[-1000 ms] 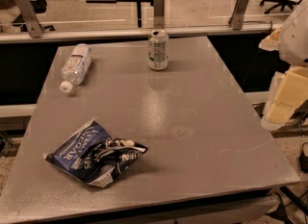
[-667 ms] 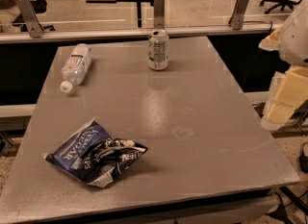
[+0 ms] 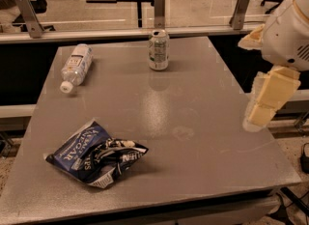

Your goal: Move blue chip bag near 7up can

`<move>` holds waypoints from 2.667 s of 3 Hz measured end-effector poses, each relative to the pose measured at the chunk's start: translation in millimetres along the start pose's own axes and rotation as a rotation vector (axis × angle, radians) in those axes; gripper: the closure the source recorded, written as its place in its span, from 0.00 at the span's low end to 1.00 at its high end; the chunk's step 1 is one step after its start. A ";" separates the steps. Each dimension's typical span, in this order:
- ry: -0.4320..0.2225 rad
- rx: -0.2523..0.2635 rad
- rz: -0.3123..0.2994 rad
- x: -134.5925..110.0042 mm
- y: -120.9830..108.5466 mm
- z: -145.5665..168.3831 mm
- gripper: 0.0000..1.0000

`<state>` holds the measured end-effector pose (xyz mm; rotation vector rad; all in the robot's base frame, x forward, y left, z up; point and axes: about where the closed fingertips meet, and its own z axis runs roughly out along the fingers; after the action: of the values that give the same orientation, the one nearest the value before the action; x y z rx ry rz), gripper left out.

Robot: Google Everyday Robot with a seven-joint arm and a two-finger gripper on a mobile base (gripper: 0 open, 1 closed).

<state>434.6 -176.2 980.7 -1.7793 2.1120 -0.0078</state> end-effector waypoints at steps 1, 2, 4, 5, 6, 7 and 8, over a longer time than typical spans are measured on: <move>-0.068 -0.035 -0.059 -37.5 17.4 13.6 0.00; -0.122 -0.103 -0.121 -81.9 47.4 43.9 0.00; -0.167 -0.159 -0.154 -122.5 84.9 90.8 0.00; -0.202 -0.159 -0.152 -144.4 93.8 114.7 0.00; -0.216 -0.174 -0.161 -159.9 102.8 132.7 0.00; -0.222 -0.193 -0.171 -169.8 110.7 145.6 0.00; -0.223 -0.208 -0.177 -175.7 116.1 155.2 0.00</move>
Offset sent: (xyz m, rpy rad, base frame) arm -0.0310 0.1384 -0.0519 0.1284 0.0931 0.2404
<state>391.5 50.5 857.6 -1.9777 1.8497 0.3590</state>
